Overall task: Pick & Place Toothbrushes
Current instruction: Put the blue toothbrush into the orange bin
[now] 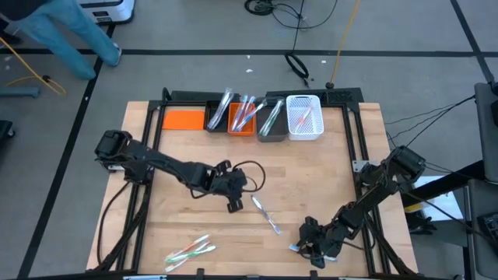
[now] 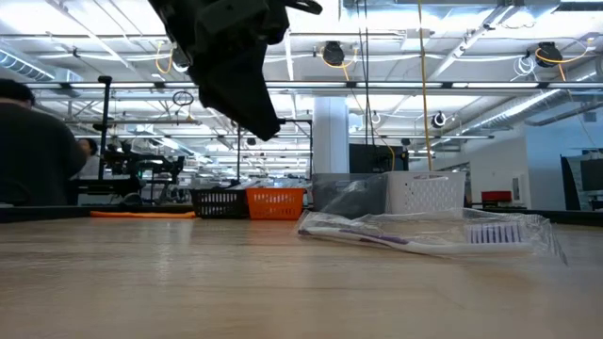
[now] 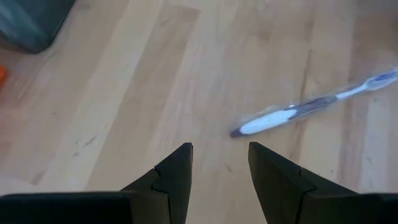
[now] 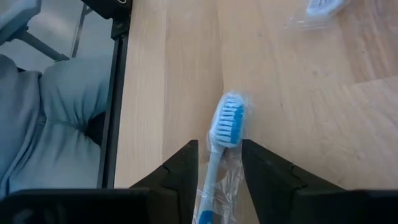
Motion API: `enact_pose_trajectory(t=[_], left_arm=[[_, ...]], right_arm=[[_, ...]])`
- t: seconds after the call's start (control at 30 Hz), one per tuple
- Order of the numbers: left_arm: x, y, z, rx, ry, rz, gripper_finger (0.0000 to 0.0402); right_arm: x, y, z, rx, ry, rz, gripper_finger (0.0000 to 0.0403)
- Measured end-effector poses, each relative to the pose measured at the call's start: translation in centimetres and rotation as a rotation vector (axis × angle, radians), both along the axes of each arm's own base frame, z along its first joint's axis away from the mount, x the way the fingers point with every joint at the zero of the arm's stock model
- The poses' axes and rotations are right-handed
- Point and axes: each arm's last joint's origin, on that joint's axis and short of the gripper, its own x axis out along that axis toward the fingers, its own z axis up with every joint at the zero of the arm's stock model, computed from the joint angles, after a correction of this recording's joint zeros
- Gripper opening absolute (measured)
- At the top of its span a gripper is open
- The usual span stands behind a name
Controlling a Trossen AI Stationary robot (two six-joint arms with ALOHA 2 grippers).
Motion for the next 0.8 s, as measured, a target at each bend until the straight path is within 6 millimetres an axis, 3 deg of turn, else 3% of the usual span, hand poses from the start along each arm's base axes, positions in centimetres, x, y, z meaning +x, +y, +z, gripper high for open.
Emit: enact_pose_trajectory(t=[0.27, 0.53, 0.8], left_arm=[[-0.07, -0.84, 0.15, 0.033, -0.030, 0.001, 0.0159], [-0.08, -0.86, 0.15, 0.049, -0.034, 0.011, 0.0159], [-0.05, -0.86, 0.17, 0.043, -0.039, 0.017, 0.0159]], right_arm=[[-0.16, -0.47, -0.36, -0.089, 0.001, -0.039, 0.0109], [-0.17, -0.62, -0.45, -0.113, 0.003, -0.041, 0.0011], [-0.10, -0.57, -0.20, -0.111, -0.019, -0.031, 0.0001]])
